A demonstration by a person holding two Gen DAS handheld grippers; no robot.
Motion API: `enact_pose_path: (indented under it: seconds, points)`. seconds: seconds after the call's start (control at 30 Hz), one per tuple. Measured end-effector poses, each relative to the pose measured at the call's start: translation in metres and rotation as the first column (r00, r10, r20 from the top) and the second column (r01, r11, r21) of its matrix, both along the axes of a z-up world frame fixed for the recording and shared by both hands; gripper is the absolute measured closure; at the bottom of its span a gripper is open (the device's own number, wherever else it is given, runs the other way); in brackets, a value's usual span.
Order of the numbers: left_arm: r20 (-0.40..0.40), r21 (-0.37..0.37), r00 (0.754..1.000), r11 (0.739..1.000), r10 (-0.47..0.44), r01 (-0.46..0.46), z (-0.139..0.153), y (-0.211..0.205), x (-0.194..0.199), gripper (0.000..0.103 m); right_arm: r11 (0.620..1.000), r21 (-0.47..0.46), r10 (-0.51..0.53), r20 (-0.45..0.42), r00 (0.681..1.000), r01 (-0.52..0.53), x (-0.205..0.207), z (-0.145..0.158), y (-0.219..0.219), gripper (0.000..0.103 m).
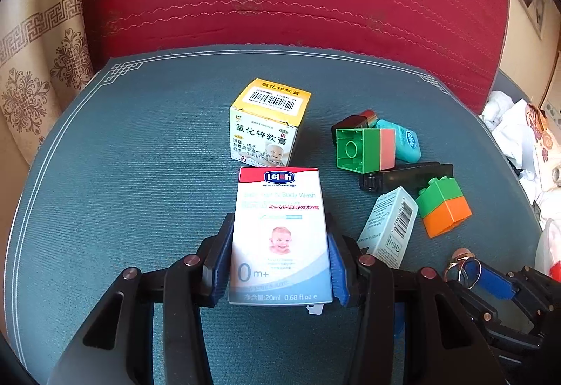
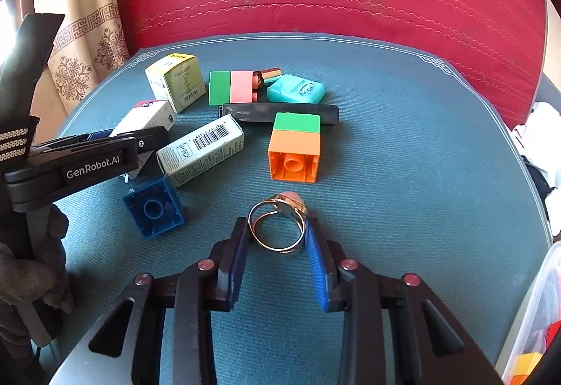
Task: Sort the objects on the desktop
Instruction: 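Carry the box and ring to the clear bowl and release them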
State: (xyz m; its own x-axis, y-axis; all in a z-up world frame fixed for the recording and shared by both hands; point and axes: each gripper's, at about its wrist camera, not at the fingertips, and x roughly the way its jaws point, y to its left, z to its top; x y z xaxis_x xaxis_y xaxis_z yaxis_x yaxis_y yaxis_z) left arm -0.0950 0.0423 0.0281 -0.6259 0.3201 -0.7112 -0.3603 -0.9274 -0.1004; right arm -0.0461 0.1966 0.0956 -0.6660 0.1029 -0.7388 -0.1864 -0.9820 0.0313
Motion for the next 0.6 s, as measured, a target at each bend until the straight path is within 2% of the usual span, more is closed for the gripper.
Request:
enact_pose_path:
  seconds: [0.17, 0.43, 0.6]
  points:
    - [-0.03, 0.005, 0.999, 1.0, -0.014, 0.014, 0.012, 0.004, 0.01, 0.054, 1.0, 0.0, -0.02, -0.012, 1.0, 0.02, 0.012, 0.006, 0.003, 0.067]
    - [-0.156, -0.043, 0.988, 0.999, -0.018, 0.012, 0.04, 0.019, 0.037, 0.054, 0.999, 0.007, -0.049, -0.04, 0.998, 0.049, 0.039, 0.019, 0.012, 0.067]
    - [-0.19, -0.042, 0.981, 0.999, -0.038, 0.031, 0.049, 0.029, 0.056, 0.054, 0.998, 0.011, -0.067, -0.063, 0.996, 0.068, 0.053, 0.028, 0.018, 0.067]
